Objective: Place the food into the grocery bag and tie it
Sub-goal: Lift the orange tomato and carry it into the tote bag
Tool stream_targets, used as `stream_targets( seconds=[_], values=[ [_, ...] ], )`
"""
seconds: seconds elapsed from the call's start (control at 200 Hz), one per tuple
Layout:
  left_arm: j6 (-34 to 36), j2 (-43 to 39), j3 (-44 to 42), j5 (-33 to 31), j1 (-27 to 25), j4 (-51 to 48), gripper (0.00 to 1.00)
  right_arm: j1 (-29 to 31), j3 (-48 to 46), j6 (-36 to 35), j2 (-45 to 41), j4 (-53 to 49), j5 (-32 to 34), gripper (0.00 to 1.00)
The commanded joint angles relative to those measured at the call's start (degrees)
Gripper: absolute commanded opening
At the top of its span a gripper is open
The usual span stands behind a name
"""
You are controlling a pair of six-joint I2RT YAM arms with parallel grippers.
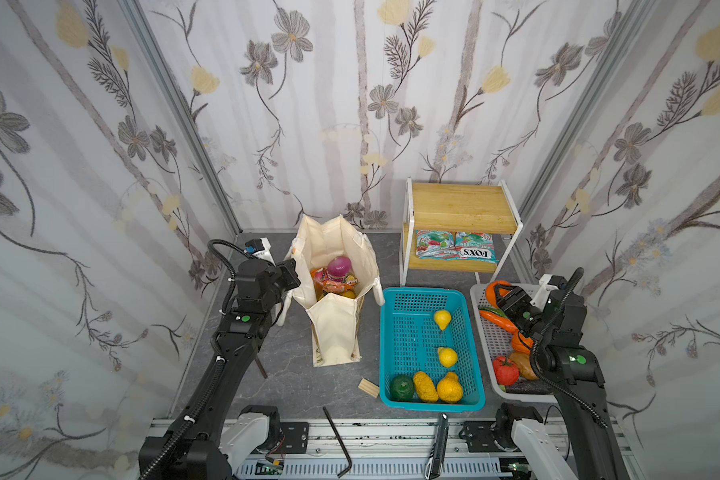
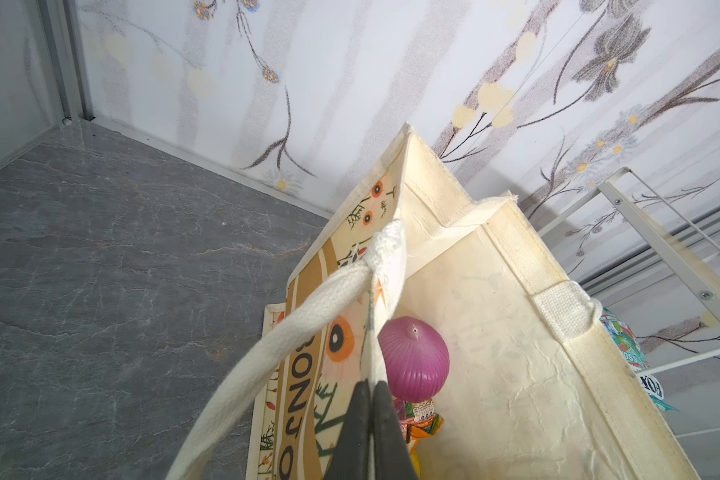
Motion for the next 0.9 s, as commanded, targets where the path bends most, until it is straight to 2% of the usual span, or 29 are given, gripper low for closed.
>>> stream_targets(
  seconds=[0.0, 0.195, 0.44, 0.669, 0.894],
  values=[
    [0.09, -0.31, -0.20, 0.39, 0.09, 0.87, 0.00, 6.65, 3.51, 0.65, 0.38, 3.28, 3.74, 0.56],
    [0.12, -0.40, -0.20, 0.40, 0.04, 0.87, 0.00, 21.42, 8.98, 2.06, 6.68, 7.60, 9.60, 0.56],
    [0.10, 0.03, -0.29, 0.28, 0.18, 0.96, 0.00, 41.50, 23.71, -2.63, 21.32, 8.34, 23.58, 0.56],
    [-0.08, 0.00, -0.29, 0.57, 0.27, 0.96, 0.00, 51.71, 38.15, -4.91, 37.37, 9.18, 25.32, 0.57],
    [-0.17, -0.49, -0.29, 0.67, 0.27, 1.05, 0.00, 58.47, 59.19, -6.53, 57.19, -0.34, 27.74, 0.57]
  ],
)
